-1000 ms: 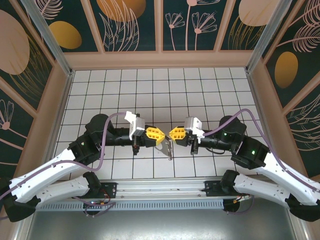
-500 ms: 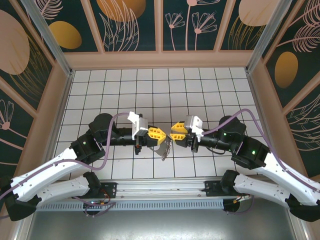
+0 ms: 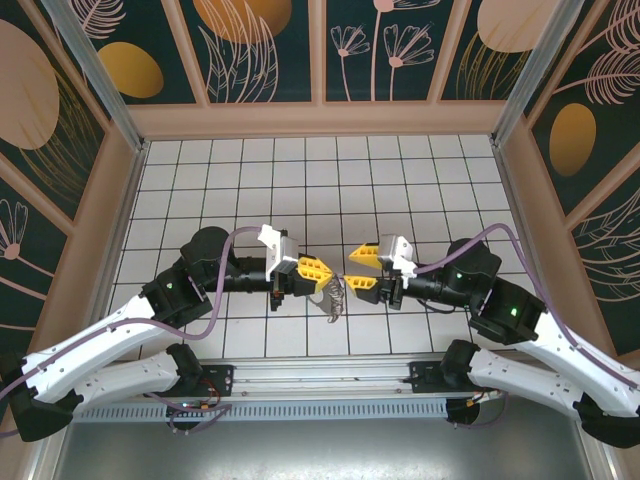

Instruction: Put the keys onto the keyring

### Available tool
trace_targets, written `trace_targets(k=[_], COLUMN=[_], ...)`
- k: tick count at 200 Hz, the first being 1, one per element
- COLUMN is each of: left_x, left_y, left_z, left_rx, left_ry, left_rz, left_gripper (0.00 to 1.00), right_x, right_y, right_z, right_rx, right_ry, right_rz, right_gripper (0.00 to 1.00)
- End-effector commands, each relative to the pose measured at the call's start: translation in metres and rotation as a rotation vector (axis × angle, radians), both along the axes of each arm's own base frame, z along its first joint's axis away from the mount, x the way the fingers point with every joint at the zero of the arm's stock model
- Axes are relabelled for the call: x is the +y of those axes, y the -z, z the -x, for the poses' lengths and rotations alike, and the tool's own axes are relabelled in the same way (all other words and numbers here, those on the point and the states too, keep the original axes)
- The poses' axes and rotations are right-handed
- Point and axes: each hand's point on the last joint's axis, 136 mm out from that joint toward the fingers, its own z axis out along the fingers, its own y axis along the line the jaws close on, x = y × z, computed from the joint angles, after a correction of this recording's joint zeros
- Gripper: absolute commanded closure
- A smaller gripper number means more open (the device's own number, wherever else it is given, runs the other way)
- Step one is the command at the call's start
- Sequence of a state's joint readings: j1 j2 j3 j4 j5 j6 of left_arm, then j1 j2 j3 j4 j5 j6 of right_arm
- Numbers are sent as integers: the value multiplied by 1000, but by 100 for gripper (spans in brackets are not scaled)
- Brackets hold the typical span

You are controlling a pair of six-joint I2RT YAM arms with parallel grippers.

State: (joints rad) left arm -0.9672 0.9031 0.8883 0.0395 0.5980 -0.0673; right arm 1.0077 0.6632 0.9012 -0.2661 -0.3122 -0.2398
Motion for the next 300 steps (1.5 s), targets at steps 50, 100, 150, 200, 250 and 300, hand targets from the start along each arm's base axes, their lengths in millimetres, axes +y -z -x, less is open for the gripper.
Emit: trace_targets(k=[50, 100, 150, 200, 250, 300], left_x=[1, 0, 0, 2, 3, 7], left_y=[-17, -16, -16, -16, -15, -8], left_z=[8, 7, 8, 8, 7, -1], left_rx=[-35, -31, -31, -31, -34, -40], left_ry=[33, 36, 37, 32, 20, -42], left_rz=[37, 34, 34, 38, 36, 23], left_gripper=[100, 100, 100, 100, 100, 100], right_x=[12, 14, 23, 27, 22, -3], right_y=[17, 29, 31, 34, 32, 24], right_z=[18, 12, 12, 13, 8, -24], right_rx=[97, 94, 89, 95, 78, 43], right_ry=[-123, -103, -132, -149, -114, 132], right_rz=[-11, 13, 10, 5, 5, 31], right_gripper=[54, 54, 58, 62, 86, 100])
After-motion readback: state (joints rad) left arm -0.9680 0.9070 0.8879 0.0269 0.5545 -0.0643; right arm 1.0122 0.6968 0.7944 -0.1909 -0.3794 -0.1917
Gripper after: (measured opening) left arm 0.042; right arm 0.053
